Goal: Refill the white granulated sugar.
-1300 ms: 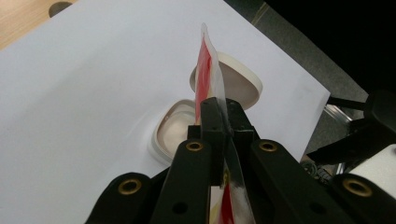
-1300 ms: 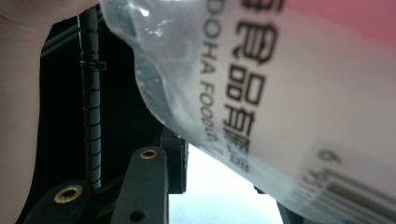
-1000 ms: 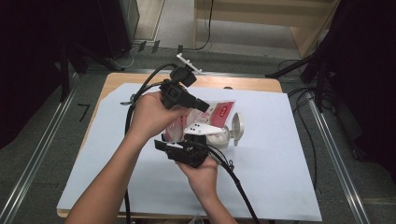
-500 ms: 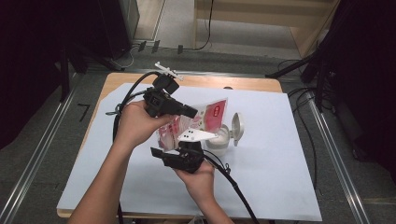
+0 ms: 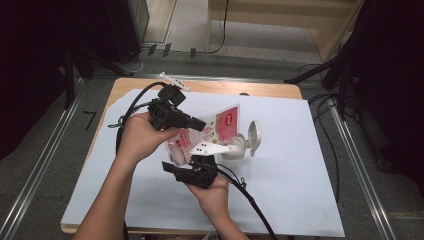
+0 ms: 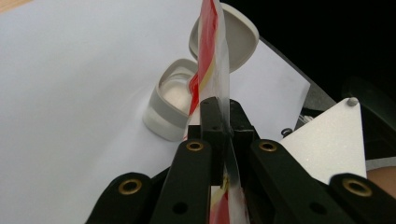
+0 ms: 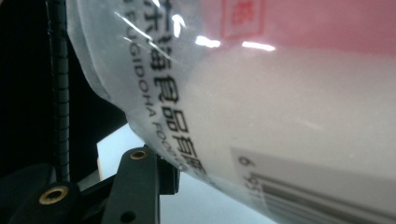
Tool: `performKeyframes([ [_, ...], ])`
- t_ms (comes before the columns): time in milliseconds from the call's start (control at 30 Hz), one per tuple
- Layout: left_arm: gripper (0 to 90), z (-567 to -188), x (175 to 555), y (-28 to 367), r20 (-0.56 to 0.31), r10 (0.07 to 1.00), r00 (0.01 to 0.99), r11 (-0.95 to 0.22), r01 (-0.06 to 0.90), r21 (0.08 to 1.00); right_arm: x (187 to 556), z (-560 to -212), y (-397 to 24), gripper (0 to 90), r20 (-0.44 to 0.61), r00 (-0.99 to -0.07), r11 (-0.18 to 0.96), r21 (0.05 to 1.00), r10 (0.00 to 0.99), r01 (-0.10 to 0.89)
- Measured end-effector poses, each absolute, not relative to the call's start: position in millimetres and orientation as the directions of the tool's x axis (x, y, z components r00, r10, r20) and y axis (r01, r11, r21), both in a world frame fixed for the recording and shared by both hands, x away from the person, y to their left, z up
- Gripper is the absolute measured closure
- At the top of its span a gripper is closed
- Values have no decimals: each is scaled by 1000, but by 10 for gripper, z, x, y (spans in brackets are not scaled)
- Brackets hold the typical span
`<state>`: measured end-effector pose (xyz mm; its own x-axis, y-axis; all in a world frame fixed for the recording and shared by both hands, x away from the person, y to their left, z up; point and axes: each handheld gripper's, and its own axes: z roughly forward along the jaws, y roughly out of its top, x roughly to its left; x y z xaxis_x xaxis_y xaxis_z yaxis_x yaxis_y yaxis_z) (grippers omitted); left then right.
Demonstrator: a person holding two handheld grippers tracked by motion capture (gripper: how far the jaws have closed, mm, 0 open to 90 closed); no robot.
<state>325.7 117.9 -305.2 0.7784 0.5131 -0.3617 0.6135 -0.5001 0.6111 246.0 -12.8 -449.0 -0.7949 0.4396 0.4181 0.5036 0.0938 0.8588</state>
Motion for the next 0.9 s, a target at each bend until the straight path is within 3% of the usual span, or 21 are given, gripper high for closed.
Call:
performKeyframes([
  [367,895,-3151,3251,1263,-389,504,771,-507,629,590,2456,-4593,-124,591,400,-794,125,856,457,503],
  [900,892,-3227,3239,1291,-360,481,800,-565,596,570,2464,-4703,-142,593,359,-798,167,857,484,487],
])
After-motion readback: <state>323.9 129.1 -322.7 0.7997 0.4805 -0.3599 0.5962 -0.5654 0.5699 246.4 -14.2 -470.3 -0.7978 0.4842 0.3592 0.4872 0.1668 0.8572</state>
